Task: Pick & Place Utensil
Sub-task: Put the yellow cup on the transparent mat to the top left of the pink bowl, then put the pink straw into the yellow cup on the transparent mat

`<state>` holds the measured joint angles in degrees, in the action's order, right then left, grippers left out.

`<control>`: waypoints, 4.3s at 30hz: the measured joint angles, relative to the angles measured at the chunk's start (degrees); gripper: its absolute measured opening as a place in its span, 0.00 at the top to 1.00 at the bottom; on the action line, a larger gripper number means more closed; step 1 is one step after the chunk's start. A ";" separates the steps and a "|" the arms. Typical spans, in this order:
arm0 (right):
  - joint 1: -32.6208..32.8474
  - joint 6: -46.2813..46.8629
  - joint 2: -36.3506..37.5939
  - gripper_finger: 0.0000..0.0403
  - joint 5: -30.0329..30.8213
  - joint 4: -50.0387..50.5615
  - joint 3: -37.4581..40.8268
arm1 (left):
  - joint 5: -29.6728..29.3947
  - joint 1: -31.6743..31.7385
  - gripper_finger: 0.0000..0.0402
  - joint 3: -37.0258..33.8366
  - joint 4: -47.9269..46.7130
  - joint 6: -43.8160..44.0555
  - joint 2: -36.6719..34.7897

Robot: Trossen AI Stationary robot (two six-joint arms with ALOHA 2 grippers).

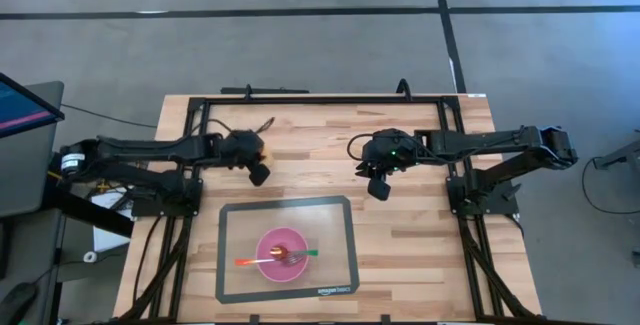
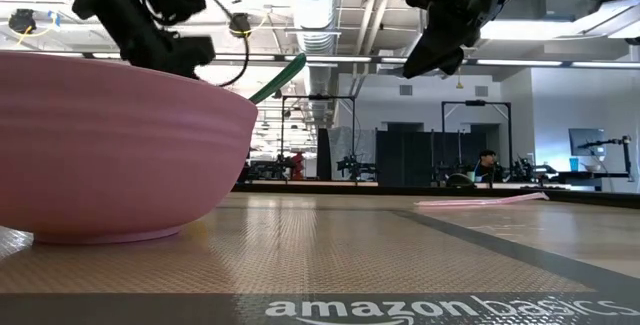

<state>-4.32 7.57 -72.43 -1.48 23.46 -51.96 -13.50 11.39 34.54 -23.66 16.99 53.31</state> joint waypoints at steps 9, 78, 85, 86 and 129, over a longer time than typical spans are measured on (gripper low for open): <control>0.00 0.02 -0.01 0.83 0.00 -0.11 0.00 | 0.00 -14.83 0.97 0.00 13.19 0.00 -0.01; 0.11 1.97 -0.01 0.83 0.00 -3.06 0.02 | 2.53 -43.32 0.80 13.53 -23.42 40.86 13.65; 0.11 1.97 0.01 0.83 0.00 -3.06 0.02 | 6.08 -41.45 0.79 13.58 -23.41 40.94 13.47; 0.11 1.97 -0.01 0.83 0.00 -3.06 0.02 | 6.30 -40.98 0.79 13.60 -23.41 40.91 13.47; 0.11 2.56 0.01 0.83 0.00 6.47 0.02 | 11.63 -33.68 0.84 21.42 -23.04 27.11 13.34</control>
<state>-4.21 10.13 -72.43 -1.48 29.94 -51.94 -1.86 -22.28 55.96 -46.70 44.11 66.65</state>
